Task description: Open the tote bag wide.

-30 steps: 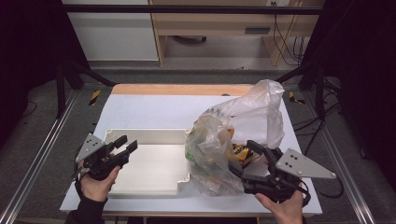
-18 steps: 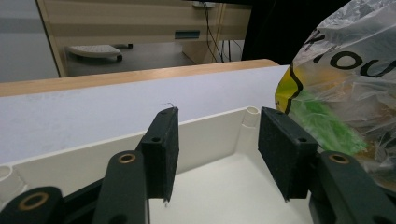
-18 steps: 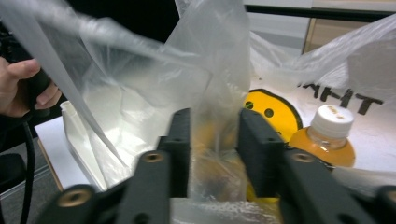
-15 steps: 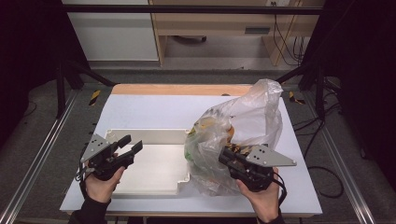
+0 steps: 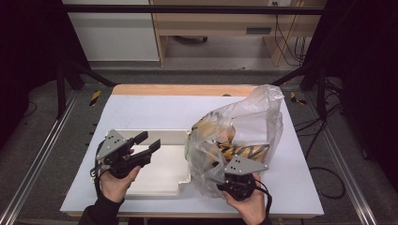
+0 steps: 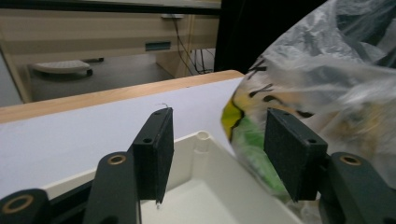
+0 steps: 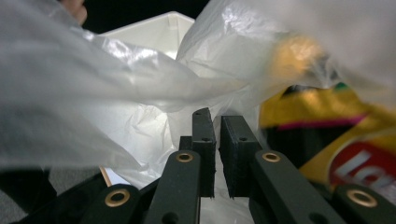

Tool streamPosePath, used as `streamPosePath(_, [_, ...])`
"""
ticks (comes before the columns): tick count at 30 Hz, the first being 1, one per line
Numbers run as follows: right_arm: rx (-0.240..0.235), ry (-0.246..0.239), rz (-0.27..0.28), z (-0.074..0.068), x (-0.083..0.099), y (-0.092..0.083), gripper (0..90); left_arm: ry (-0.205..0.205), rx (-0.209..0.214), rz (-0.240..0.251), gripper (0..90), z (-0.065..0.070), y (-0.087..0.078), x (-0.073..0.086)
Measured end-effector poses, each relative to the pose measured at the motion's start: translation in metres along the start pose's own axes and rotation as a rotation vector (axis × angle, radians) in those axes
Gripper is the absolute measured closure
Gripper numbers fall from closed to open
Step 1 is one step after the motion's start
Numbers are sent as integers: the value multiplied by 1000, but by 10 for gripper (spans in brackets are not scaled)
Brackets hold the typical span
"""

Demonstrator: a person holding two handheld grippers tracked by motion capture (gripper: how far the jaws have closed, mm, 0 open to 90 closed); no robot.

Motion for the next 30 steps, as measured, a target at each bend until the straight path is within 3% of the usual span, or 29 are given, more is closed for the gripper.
streamPosePath(5, [11,0,-30,0,17,4,851,27,67,-4,414,33,19,-9])
streamPosePath(6, [11,0,-30,0,17,4,851,27,67,-4,412,33,19,-9])
streamPosePath(7, [12,0,-30,0,20,6,850,34,91,-10,405,43,26,-10])
streamPosePath(16, [15,-17,-44,-4,28,13,846,50,169,-18,375,78,51,-14])
streamPosePath(19, [12,-18,-48,-5,29,14,844,72,167,-31,375,85,56,-14])
streamPosePath(22, [10,-18,-44,-5,30,14,840,98,140,-82,422,86,63,-7])
streamPosePath(26, [21,-21,-33,-4,30,8,801,44,132,-160,659,77,65,6])
streamPosePath(30, [25,-16,-27,-3,31,4,758,35,122,-183,772,71,62,11])
Point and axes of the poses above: each handheld gripper's, and its own axes: y roughly forward along the jaws, x roughly out of its underside, z roughly to its right, the point moved 7 cm from there along y, roughly forward along the jaws, and after that the axes turned 7 degrees about z, right-handed, at the moved point
